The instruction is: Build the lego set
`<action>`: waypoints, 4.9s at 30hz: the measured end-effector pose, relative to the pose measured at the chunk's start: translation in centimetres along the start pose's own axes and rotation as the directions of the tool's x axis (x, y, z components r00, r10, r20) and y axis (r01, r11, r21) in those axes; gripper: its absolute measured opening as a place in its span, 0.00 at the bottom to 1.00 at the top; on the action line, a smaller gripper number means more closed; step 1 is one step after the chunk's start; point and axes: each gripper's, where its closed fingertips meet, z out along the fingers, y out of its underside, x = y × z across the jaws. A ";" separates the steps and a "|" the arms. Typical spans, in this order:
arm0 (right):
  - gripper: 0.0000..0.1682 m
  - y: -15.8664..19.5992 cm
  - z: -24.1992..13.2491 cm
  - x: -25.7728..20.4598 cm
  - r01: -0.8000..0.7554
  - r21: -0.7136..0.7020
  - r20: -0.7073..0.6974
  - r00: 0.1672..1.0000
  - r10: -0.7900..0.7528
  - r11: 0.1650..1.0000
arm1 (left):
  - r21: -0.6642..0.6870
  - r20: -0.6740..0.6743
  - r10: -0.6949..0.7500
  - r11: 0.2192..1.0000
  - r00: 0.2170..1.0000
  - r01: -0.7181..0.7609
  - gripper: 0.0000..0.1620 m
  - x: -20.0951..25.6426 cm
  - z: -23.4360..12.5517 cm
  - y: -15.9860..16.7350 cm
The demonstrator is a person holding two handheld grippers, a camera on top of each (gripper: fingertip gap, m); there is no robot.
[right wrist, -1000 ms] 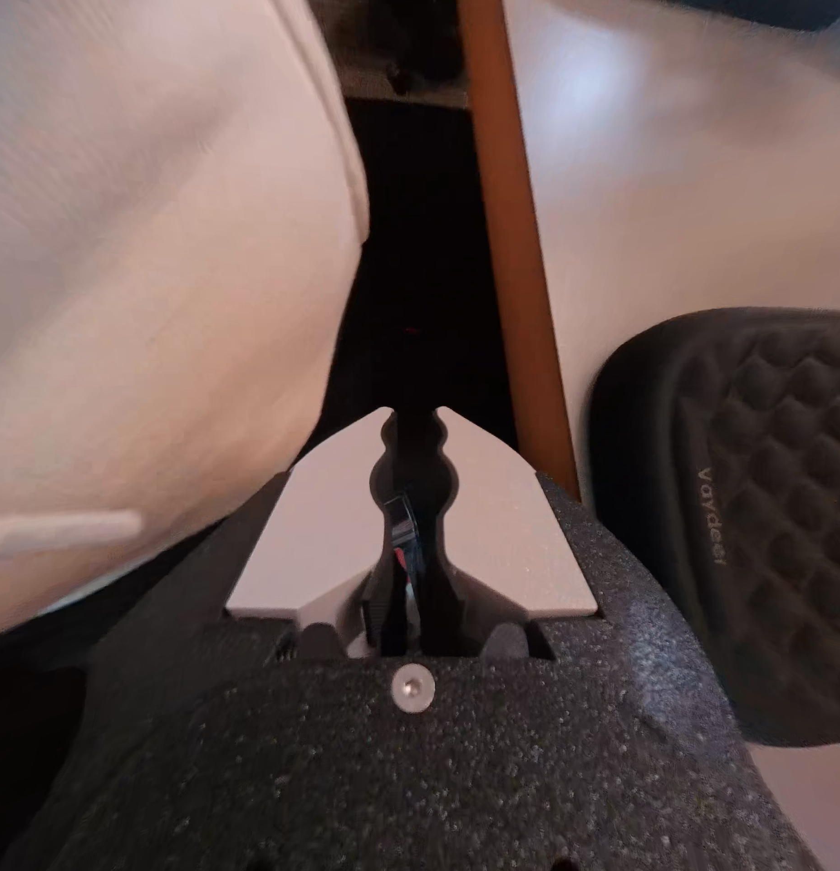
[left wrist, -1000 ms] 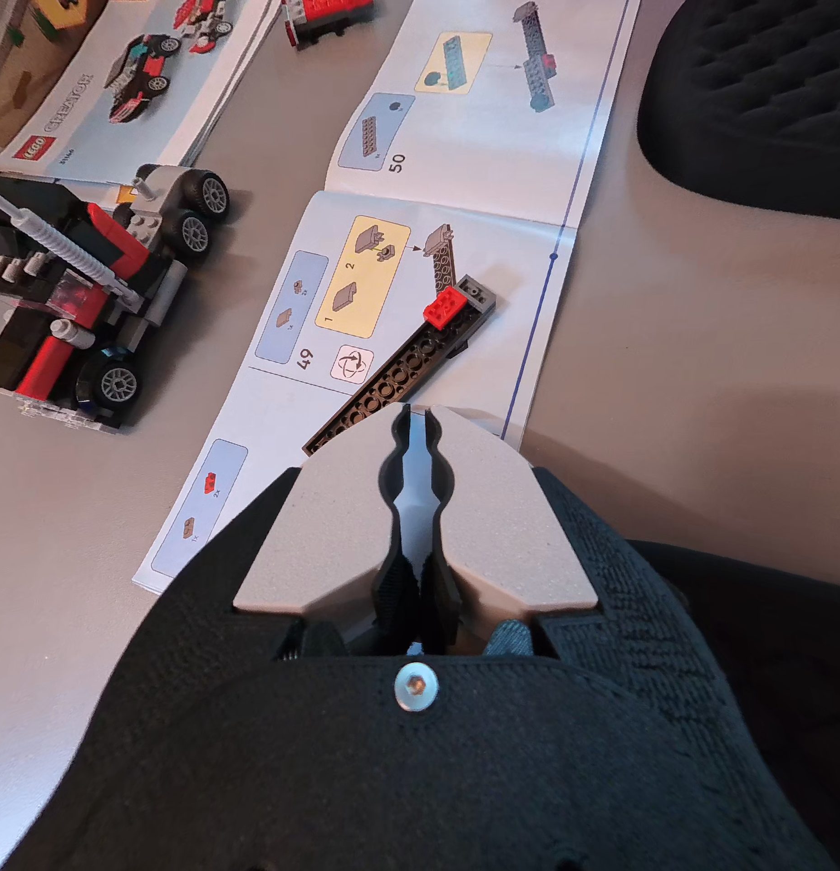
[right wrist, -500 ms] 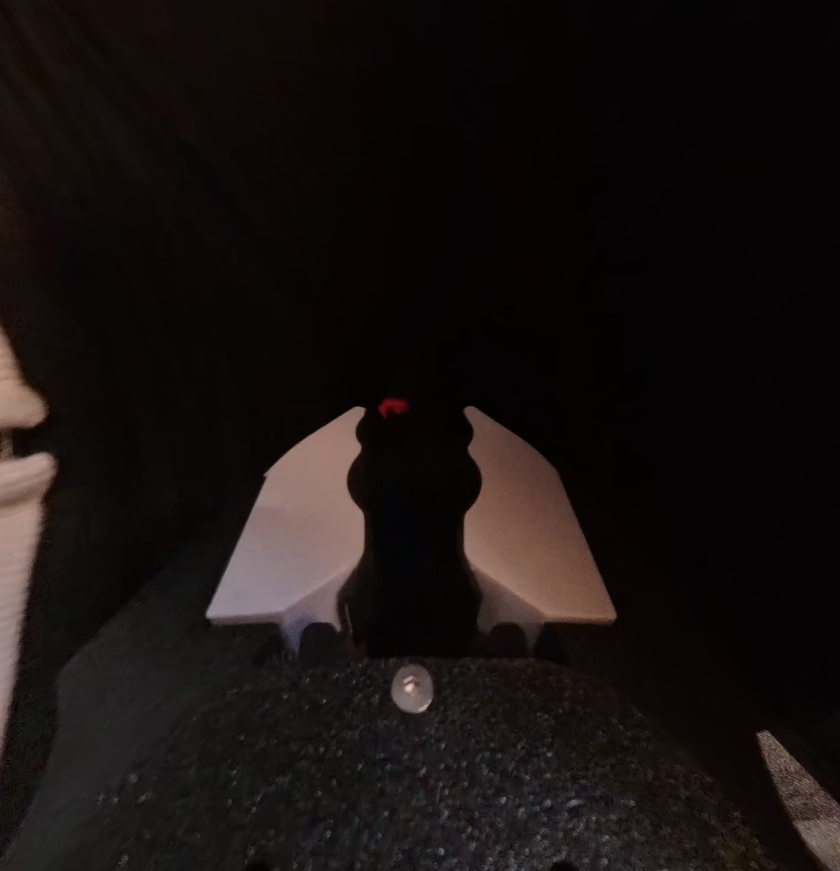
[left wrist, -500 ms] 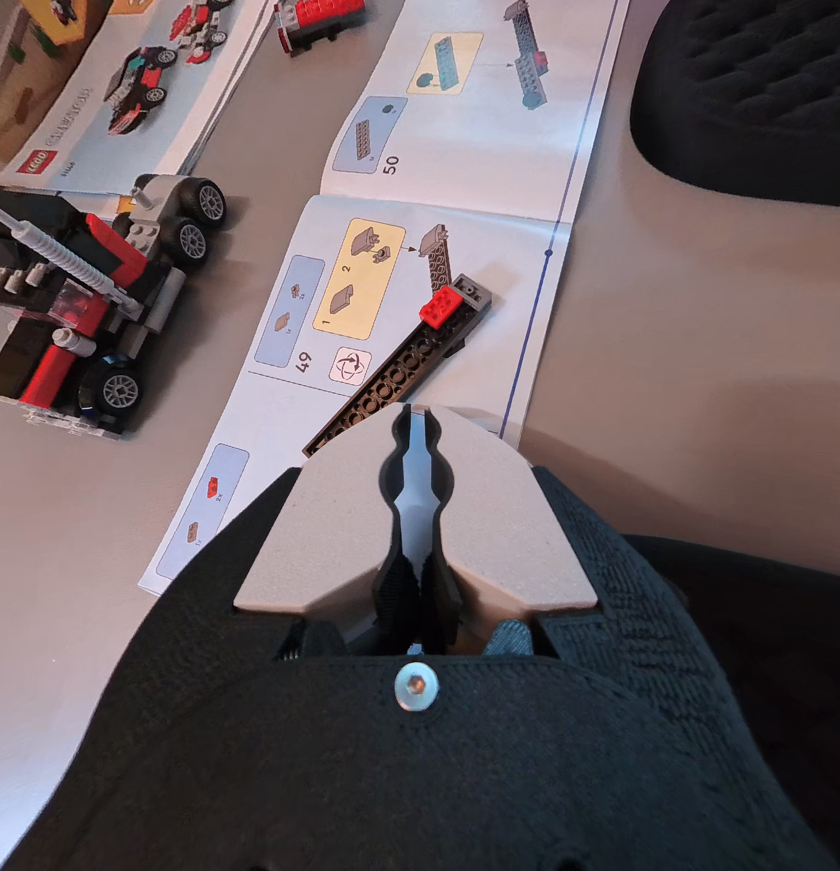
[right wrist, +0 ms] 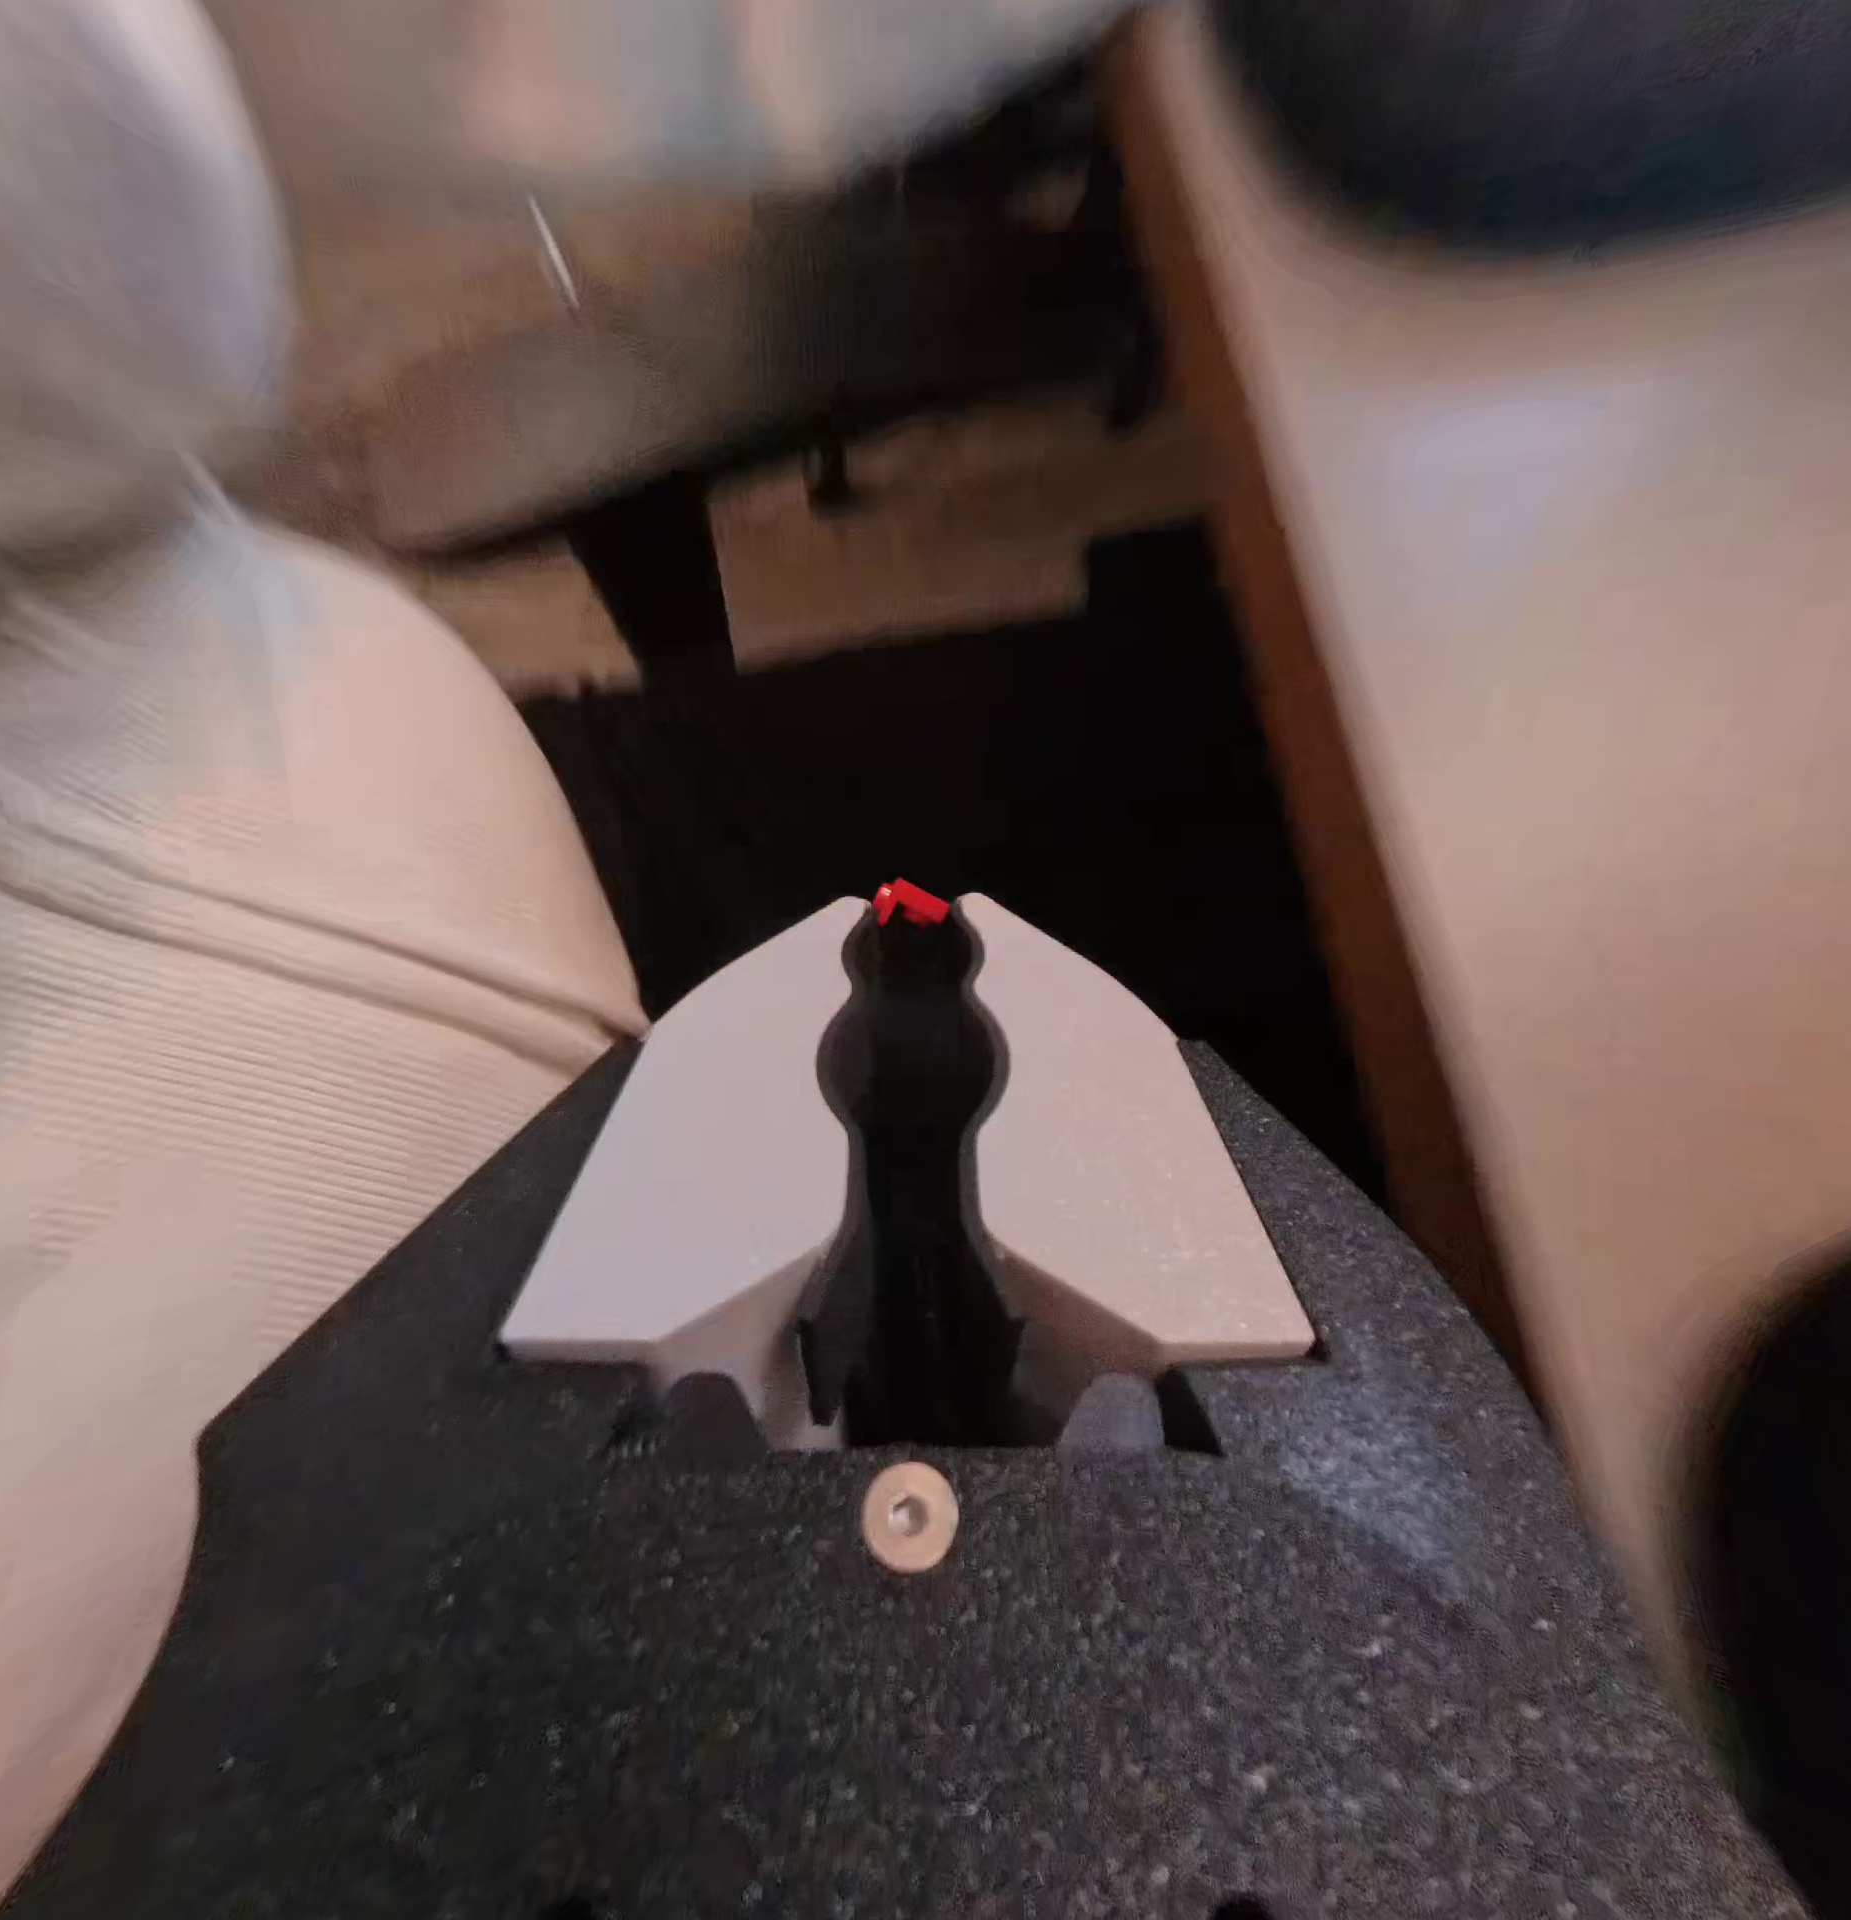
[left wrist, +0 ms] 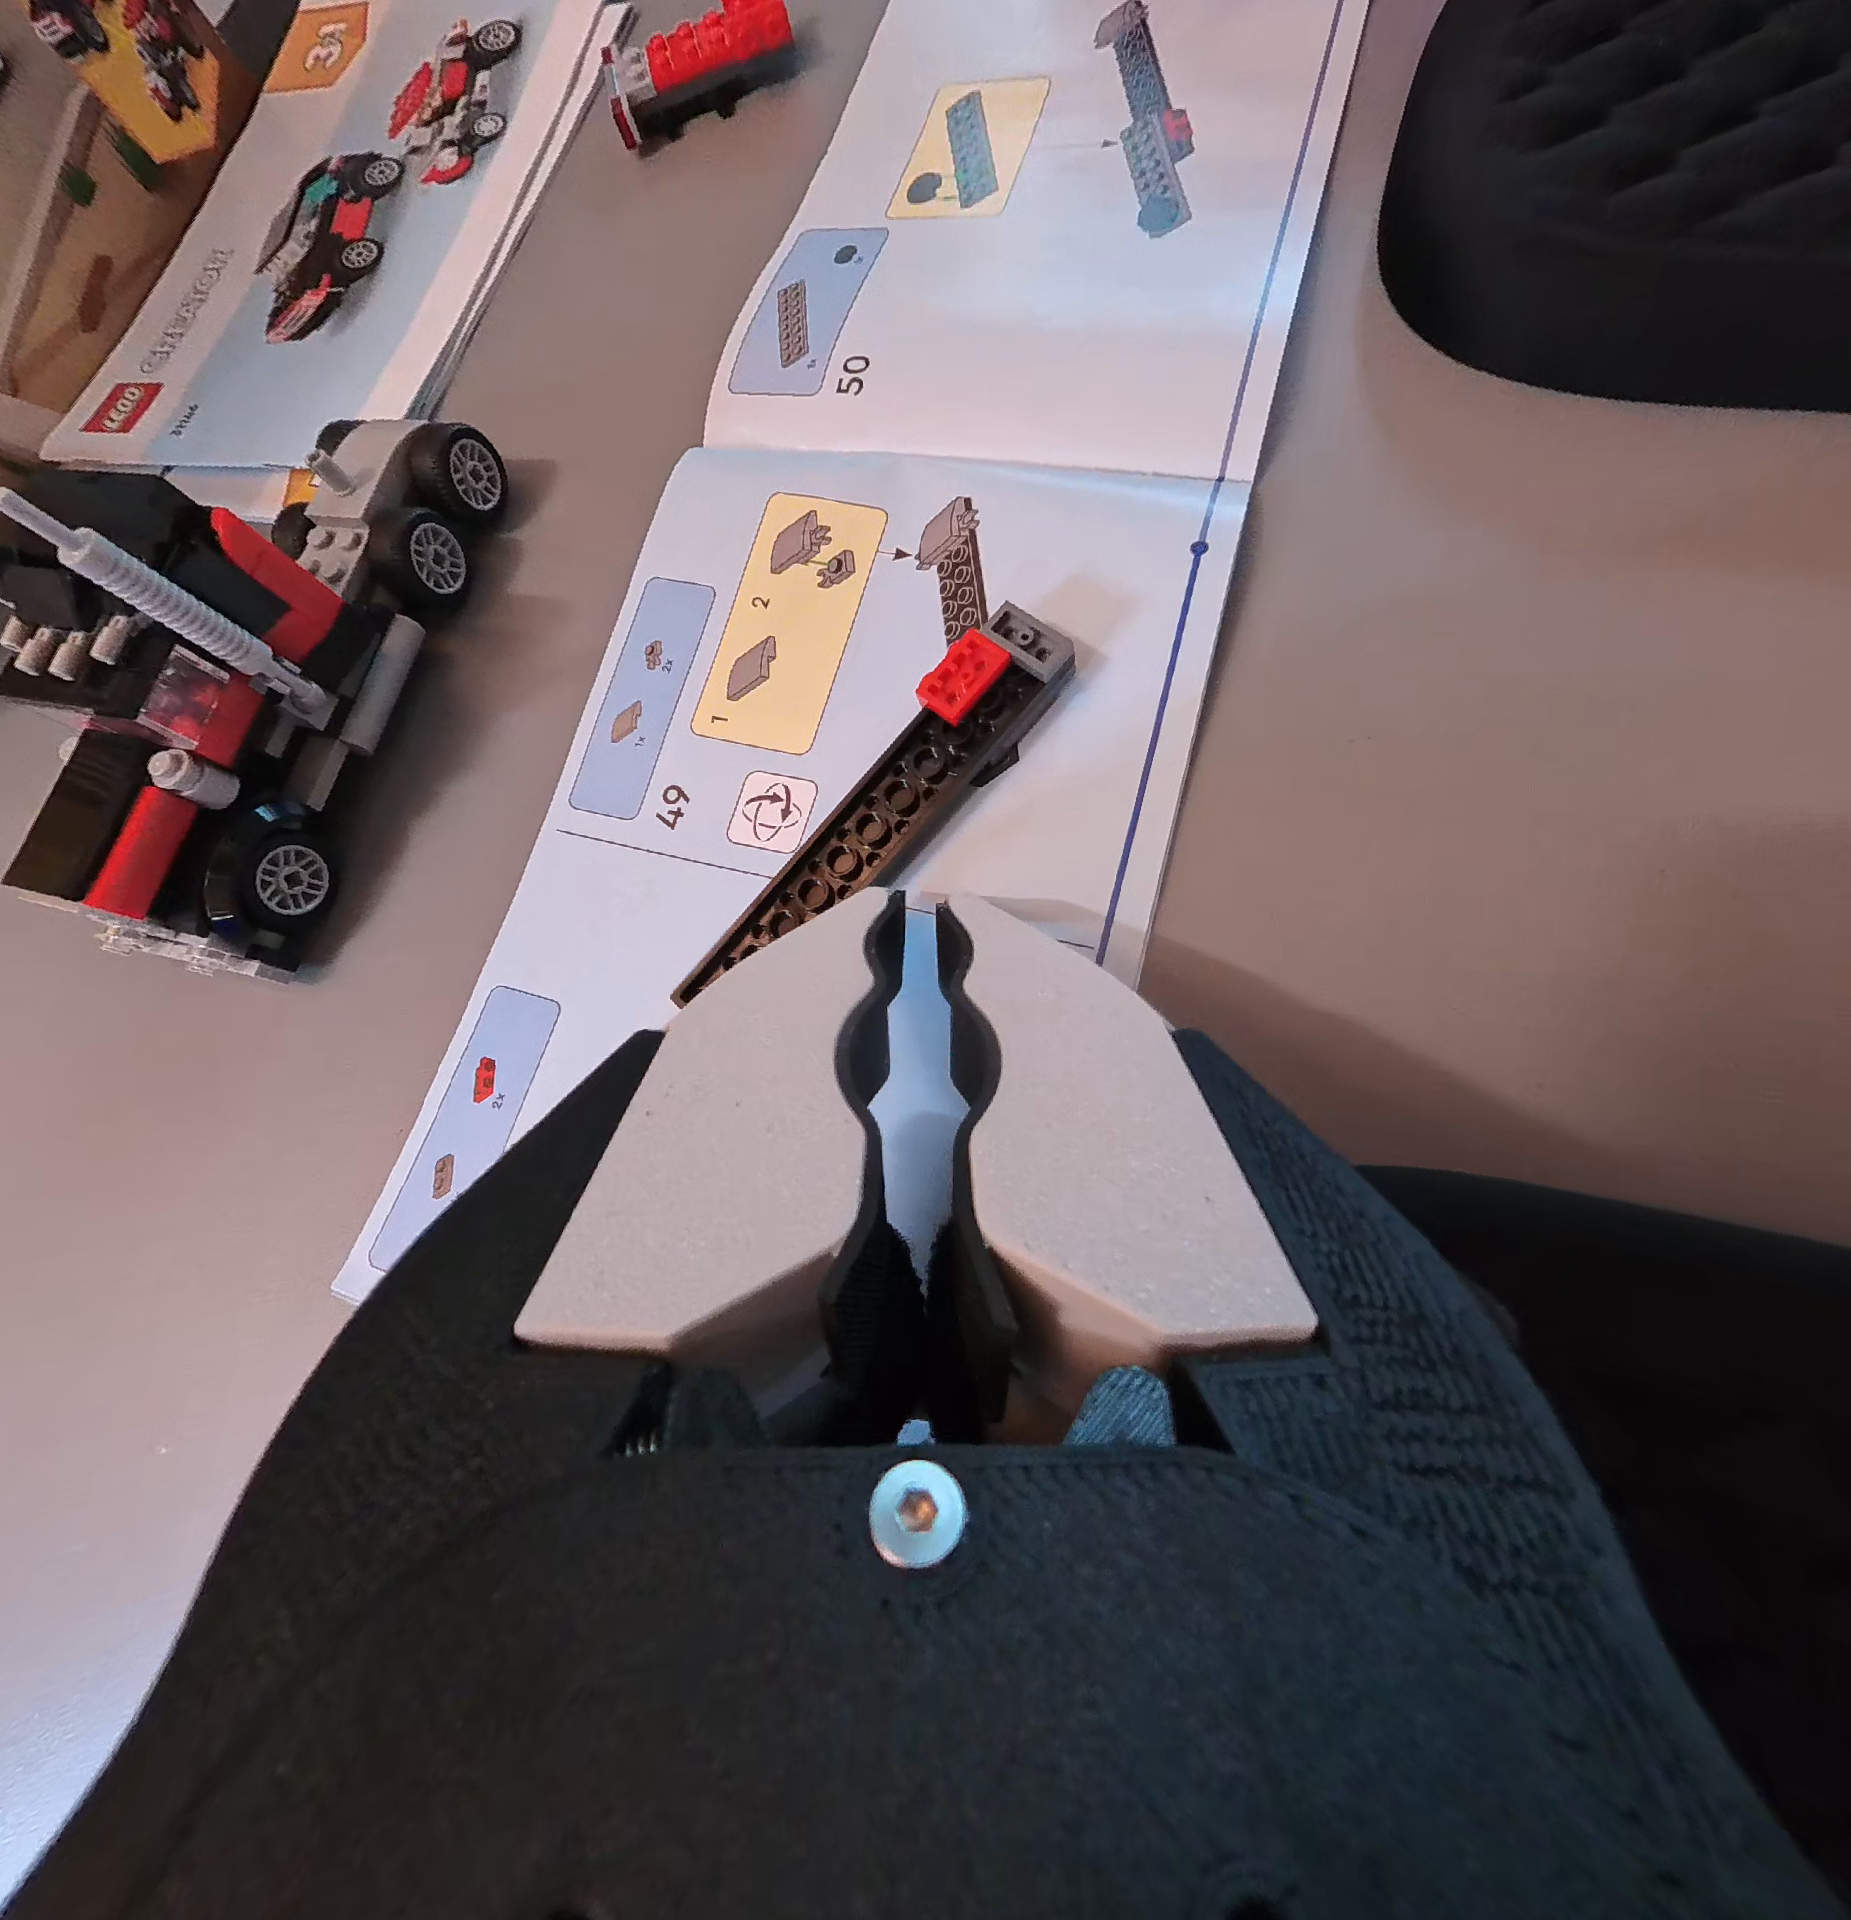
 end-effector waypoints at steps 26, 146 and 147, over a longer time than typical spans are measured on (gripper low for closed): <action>0.07 -19.7 -5.3 26.4 0.251 0.462 -0.071 0.967 -0.246 0.851 | 0.518 0.113 -0.103 0.855 0.988 0.030 0.17 -2.9 -5.5 -6.0; 0.11 -18.5 -2.8 26.2 0.168 0.406 0.104 0.968 -0.228 0.898 | 0.389 -0.219 0.072 0.921 0.973 0.020 0.07 0.6 -6.0 -6.4; 0.10 -18.3 -2.6 26.1 0.187 0.387 0.097 0.965 -0.242 0.903 | 0.375 -0.224 0.080 0.927 0.971 0.010 0.07 0.7 -5.8 -6.2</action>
